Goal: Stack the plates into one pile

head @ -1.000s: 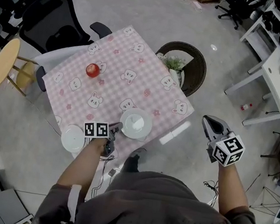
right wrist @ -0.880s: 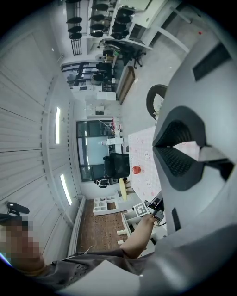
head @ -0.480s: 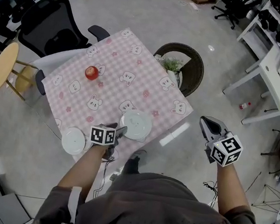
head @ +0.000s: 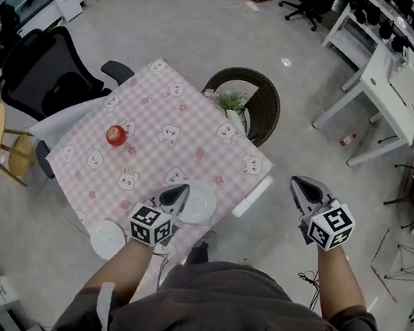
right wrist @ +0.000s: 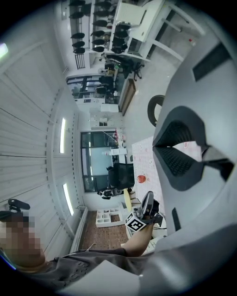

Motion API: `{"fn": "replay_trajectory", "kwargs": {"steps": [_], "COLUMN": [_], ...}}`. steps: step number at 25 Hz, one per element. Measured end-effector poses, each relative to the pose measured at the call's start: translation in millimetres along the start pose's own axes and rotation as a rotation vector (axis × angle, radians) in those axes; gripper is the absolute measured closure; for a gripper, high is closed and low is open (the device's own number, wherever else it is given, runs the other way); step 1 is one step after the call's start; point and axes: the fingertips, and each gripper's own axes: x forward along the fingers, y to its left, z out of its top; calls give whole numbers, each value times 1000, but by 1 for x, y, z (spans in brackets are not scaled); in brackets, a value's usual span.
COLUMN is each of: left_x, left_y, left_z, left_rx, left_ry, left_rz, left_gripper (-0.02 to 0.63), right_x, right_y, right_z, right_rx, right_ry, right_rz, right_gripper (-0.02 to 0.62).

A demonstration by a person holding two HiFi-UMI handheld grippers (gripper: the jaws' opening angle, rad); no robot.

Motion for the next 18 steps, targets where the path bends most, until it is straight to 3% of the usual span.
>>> {"fn": "replay_trajectory", "kwargs": {"steps": [6, 12, 18], "left_x": [20, 5, -47], "left_y": [-47, -94, -171], "left_z": [27, 21, -18], "left_rx": [132, 169, 208], "left_ry": [-23, -16, -27], "left_rz": [-227, -332, -413], "left_gripper": [600, 600, 600], "right_x": [-33, -101, -203], "right_y": [7, 34, 104], "right_z": [-5, -21, -67], "right_rx": [34, 32, 54], "right_ry": [-27, -46, -80], "right_rz": [-125, -226, -317], "right_gripper": [601, 601, 601]}}
